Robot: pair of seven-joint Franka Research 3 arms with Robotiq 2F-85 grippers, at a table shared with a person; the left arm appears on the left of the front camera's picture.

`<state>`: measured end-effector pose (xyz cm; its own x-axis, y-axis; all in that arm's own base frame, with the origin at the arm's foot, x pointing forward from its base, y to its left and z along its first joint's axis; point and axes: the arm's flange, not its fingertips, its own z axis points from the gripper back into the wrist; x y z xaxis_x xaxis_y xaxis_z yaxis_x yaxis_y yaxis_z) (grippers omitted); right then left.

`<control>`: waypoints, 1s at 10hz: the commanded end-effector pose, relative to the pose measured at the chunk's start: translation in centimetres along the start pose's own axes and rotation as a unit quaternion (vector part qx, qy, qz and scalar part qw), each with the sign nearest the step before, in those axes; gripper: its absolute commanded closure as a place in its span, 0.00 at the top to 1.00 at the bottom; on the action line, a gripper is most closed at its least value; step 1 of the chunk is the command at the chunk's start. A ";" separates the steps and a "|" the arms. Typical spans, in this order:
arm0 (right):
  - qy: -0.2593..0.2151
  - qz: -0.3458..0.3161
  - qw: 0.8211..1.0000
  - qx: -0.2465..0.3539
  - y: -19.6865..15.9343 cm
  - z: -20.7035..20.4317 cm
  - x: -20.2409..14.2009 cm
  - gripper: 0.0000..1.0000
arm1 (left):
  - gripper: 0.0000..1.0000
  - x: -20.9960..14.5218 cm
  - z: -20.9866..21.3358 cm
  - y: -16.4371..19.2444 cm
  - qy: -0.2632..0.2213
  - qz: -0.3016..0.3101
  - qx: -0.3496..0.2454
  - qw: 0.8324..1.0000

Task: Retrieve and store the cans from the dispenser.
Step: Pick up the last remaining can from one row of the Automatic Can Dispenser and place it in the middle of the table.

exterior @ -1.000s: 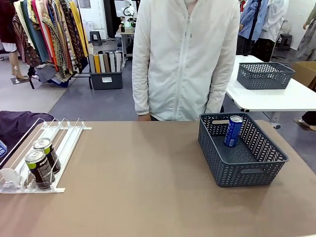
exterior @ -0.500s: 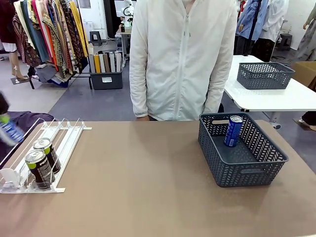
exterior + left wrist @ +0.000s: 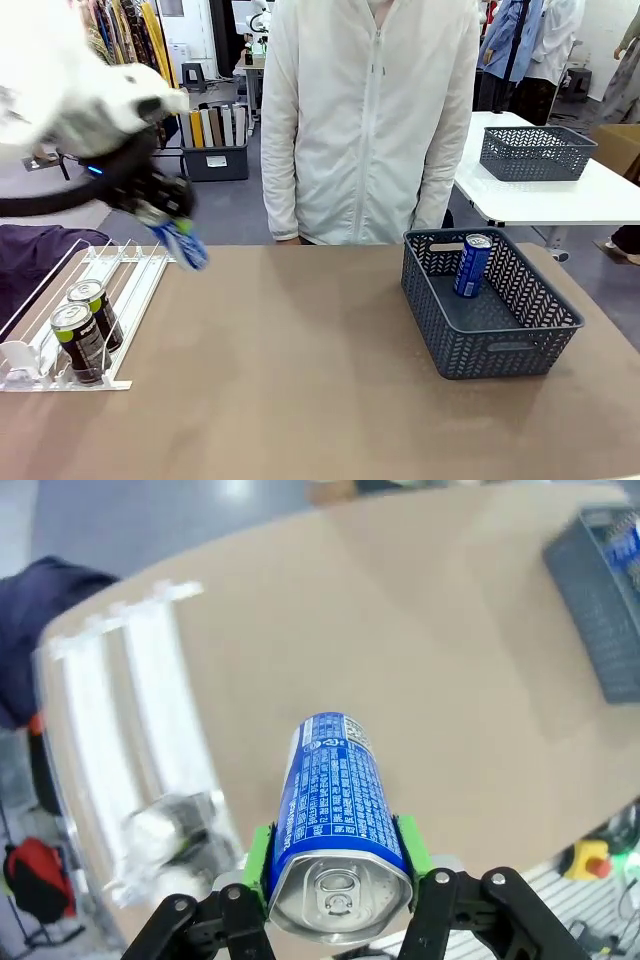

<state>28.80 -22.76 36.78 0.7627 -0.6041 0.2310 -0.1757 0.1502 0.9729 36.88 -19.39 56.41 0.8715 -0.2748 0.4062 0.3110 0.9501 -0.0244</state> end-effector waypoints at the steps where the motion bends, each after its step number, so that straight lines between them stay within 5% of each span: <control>1: 0.003 -0.004 1.000 0.001 0.4 0.1 -0.1 1.00 | 0.00 2.2 -3.6 -3.8 0.021 -0.065 -0.018 0.997; 5: 0.003 -0.004 1.000 0.001 0.4 0.1 -0.1 1.00 | 0.00 3.2 -14.9 -13.8 0.131 -0.134 -0.025 0.982; 10: 0.003 -0.004 1.000 0.001 0.4 0.1 -0.1 1.00 | 0.00 3.7 -19.5 -16.5 0.189 -0.139 -0.031 0.971</control>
<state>28.80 -22.76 36.79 0.7628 -0.6040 0.2310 -0.1757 0.1502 0.9729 42.22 -38.68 39.78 0.8067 -0.5887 0.0507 0.5908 0.8050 -0.0544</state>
